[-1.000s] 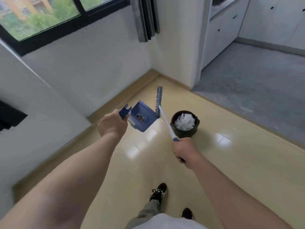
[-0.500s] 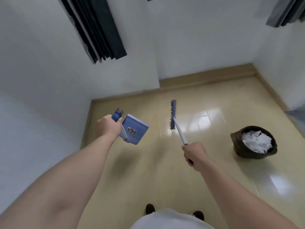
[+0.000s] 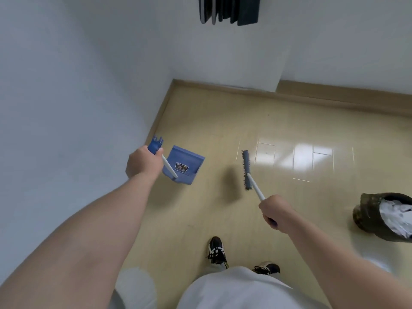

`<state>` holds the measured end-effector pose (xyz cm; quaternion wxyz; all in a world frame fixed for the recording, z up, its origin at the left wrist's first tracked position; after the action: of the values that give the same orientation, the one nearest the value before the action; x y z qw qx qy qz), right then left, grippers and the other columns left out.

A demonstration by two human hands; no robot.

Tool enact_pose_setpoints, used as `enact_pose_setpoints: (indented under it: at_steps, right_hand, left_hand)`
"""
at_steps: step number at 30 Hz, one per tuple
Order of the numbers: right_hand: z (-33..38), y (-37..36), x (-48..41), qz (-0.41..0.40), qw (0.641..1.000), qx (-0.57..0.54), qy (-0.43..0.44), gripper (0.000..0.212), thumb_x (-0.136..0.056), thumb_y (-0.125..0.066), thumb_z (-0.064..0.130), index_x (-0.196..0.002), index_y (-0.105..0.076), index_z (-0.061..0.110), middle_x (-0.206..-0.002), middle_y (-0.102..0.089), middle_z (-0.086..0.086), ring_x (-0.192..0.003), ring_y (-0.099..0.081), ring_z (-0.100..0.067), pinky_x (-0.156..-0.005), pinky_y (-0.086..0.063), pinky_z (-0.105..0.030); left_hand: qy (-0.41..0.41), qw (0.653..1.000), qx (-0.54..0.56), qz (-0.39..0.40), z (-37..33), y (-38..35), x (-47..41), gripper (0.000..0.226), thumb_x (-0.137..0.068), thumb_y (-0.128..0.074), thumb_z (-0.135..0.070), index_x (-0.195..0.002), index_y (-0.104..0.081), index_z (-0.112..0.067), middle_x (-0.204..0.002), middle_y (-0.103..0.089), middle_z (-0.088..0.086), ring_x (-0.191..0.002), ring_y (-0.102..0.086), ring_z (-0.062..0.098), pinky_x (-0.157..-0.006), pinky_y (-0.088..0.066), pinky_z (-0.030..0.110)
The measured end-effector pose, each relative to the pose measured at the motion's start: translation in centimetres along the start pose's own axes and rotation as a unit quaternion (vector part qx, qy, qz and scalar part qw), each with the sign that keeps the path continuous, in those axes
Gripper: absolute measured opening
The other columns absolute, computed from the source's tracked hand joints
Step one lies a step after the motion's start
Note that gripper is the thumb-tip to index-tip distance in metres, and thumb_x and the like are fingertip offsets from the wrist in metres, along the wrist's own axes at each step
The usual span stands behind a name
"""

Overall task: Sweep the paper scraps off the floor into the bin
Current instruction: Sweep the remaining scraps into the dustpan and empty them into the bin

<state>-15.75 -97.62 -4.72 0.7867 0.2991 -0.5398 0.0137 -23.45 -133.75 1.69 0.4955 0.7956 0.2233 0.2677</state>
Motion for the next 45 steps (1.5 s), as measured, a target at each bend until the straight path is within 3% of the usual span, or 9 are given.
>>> enact_pose_setpoints:
  at_steps: [5,8,15,21,23,25,31,36,45]
  right_hand:
    - [2.2,-3.2,2.7,0.076,0.987,0.141,0.023,0.015,-0.092,-0.046,0.011,-0.097,-0.057,0.002,-0.057,-0.046,-0.003,-0.041,-0.033,-0.014,-0.046,-0.026,-0.022]
    - [2.6,-5.4,4.3,0.160,0.974,0.161,0.010,0.013,-0.093,-0.049,0.015,-0.082,-0.051,0.010,-0.055,-0.045,-0.001,-0.041,-0.033,-0.012,-0.041,-0.024,-0.018]
    - [0.7,-12.5,3.1,0.275,0.924,0.263,0.027,0.013,-0.091,-0.057,0.017,-0.091,-0.061,0.005,-0.069,-0.056,-0.006,-0.039,-0.033,-0.010,-0.040,-0.023,-0.020]
    - [-1.9,-16.9,1.3,0.238,0.893,0.367,0.104,0.035,-0.092,-0.054,0.013,-0.127,-0.061,0.013,-0.080,-0.065,-0.008,-0.049,-0.044,-0.015,-0.046,-0.037,-0.026]
    - [-2.6,-16.8,0.1,0.191,0.889,0.399,0.117,0.035,-0.093,-0.050,0.013,-0.125,-0.063,0.010,-0.098,-0.069,-0.007,-0.062,-0.053,-0.017,-0.057,-0.046,-0.026]
    - [-3.5,-15.9,-1.2,0.145,0.885,0.429,0.107,0.034,-0.097,-0.046,0.016,-0.126,-0.063,0.012,-0.106,-0.067,-0.005,-0.067,-0.056,-0.017,-0.052,-0.045,-0.023]
    - [-2.8,-12.5,-2.9,0.098,0.890,0.433,0.108,0.035,-0.100,-0.042,0.017,-0.130,-0.060,0.013,-0.086,-0.057,-0.004,-0.048,-0.042,-0.014,-0.038,-0.033,-0.021]
    - [-2.1,-11.0,-3.5,0.060,0.900,0.417,0.110,0.033,-0.100,-0.042,0.019,-0.127,-0.061,0.012,-0.075,-0.052,0.000,-0.050,-0.045,-0.013,-0.037,-0.034,-0.022]
    - [-0.1,-7.9,-6.2,-0.009,0.941,0.334,0.053,0.022,-0.097,-0.047,0.016,-0.113,-0.056,0.005,-0.084,-0.057,-0.010,-0.055,-0.051,-0.020,-0.042,-0.040,-0.024]
  left_hand:
    - [0.029,0.999,0.007,-0.014,4.3,1.0,-0.7,0.035,-0.093,-0.057,-0.049,-0.085,-0.060,-0.015,-0.082,-0.064,0.006,-0.075,-0.057,0.030,-0.065,-0.044,0.032]
    - [0.009,1.000,-0.018,-0.014,5.7,1.1,0.2,0.037,-0.095,-0.055,-0.048,-0.088,-0.061,-0.013,-0.082,-0.063,0.007,-0.074,-0.055,0.030,-0.063,-0.041,0.032]
    - [-0.091,0.990,-0.111,-0.008,8.6,0.8,2.6,0.040,-0.096,-0.051,-0.054,-0.089,-0.058,-0.015,-0.075,-0.060,0.005,-0.068,-0.052,0.026,-0.058,-0.042,0.030]
    - [-0.133,0.977,-0.168,0.006,11.4,0.2,3.6,0.041,-0.096,-0.055,-0.051,-0.075,-0.046,-0.016,-0.055,-0.039,-0.004,-0.056,-0.046,0.026,-0.049,-0.026,0.025]
    - [-0.124,0.978,-0.169,0.004,12.3,-0.1,3.6,0.044,-0.095,-0.053,-0.053,-0.074,-0.045,-0.016,-0.053,-0.036,-0.006,-0.053,-0.043,0.024,-0.047,-0.022,0.023]
    - [-0.133,0.975,-0.177,0.010,12.8,-0.5,3.5,0.044,-0.095,-0.053,-0.053,-0.074,-0.045,-0.016,-0.053,-0.035,-0.006,-0.053,-0.044,0.024,-0.047,-0.023,0.023]
    - [-0.119,0.976,-0.183,0.006,13.4,-1.3,2.7,0.044,-0.096,-0.050,-0.054,-0.073,-0.046,-0.017,-0.054,-0.041,-0.004,-0.052,-0.046,0.023,-0.047,-0.025,0.022]
    - [-0.107,0.976,-0.192,-0.002,13.4,-1.7,1.9,0.044,-0.097,-0.050,-0.053,-0.074,-0.047,-0.016,-0.056,-0.044,-0.001,-0.054,-0.047,0.025,-0.048,-0.026,0.023]
    - [-0.115,0.972,-0.204,0.027,12.2,-3.0,1.3,0.039,-0.098,-0.049,-0.050,-0.078,-0.050,-0.017,-0.059,-0.046,-0.001,-0.055,-0.047,0.023,-0.048,-0.027,0.023]
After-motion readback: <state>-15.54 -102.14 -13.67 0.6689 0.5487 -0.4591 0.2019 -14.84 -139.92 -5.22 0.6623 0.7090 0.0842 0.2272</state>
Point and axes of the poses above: each hand's wrist, its own x-axis away from the middle knuckle, its own y-axis out of the back of the hand, z = x × y, the point moved 4 cm from there along -x, towards the middle knuckle
